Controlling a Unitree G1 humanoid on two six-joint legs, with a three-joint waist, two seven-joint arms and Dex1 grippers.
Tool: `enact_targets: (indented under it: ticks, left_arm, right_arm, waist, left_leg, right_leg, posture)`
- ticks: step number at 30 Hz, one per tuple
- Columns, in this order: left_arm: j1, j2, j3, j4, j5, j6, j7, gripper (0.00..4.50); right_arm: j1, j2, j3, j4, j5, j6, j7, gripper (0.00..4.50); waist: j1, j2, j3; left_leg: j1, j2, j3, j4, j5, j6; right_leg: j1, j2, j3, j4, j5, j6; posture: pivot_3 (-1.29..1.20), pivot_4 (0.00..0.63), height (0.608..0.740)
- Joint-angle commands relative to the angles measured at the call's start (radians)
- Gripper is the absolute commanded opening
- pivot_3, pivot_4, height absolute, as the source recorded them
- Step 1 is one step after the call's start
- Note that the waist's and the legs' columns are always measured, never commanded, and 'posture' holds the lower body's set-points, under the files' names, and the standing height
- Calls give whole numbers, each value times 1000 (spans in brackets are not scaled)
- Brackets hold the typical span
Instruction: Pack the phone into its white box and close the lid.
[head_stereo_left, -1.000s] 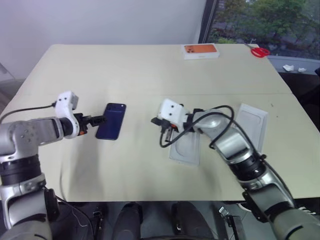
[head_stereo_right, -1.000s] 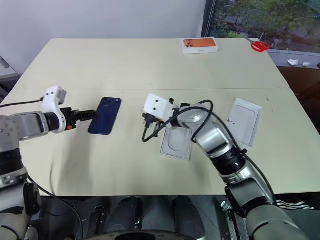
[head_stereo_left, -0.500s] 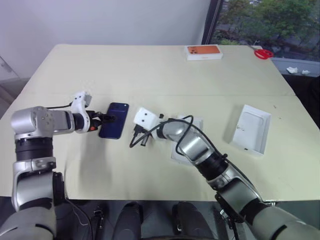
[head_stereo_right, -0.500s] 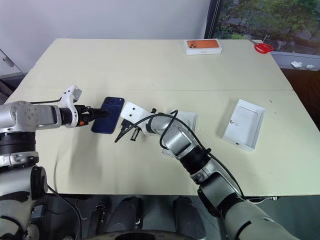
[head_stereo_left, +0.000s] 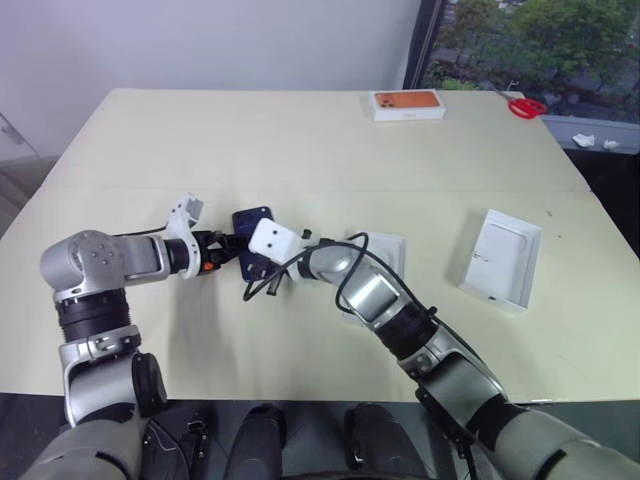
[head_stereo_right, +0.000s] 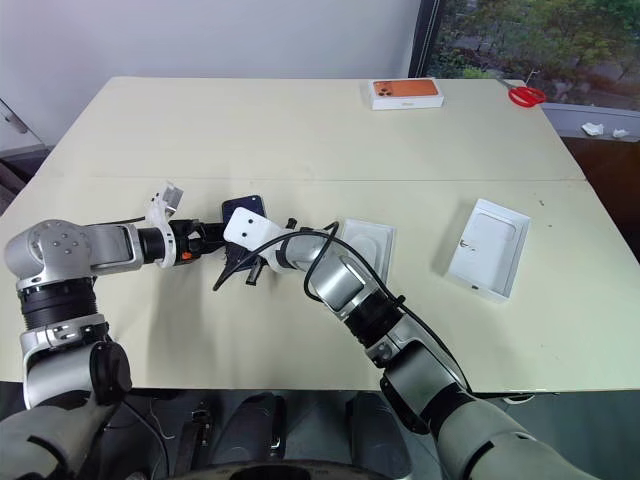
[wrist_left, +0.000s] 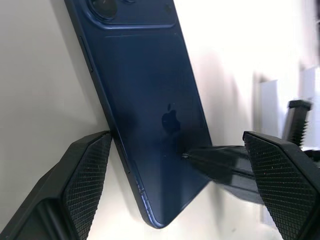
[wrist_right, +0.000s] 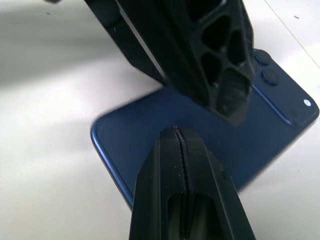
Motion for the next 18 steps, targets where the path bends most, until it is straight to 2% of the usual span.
enact_targets:
  ticks: [1,4,11,18]
  left_arm:
    - [15,-26,27,15,-42,28,28,2605]
    - [18,-40,46,10,-50,28,54,1101]
    - [29,-50,79,-5,-61,28,100,1101]
    - [44,-43,99,-40,-104,28,149,1101]
  right_arm:
    - [-12,12,2,-15,-6,-24,7,0]
    - [-12,13,1,-10,-8,-28,8,0]
    - [-19,-13,-34,-67,-3,-15,11,0]
    - [-90,-128,-77,-44,-56,-33,-14,0]
  waist:
    - [-2,0,0]
    - [-4,0,0]
    - [-7,0,0]
    - [-9,0,0]
  left_leg:
    - [0,0,0,0,0,0]
    - [0,0,0,0,0,0]
    - [-1,1,-1,0,0,0]
    - [-1,0,-3,-1,0,0]
  right_leg:
    - [0,0,0,0,0,0]
    - [-1,0,0,0,0,0]
    - [-2,0,0,0,0,0]
    - [-2,0,0,0,0,0]
  posture:
    - [0,150,731]
    - [0,150,731]
    - [0,150,731]
    - [0,150,731]
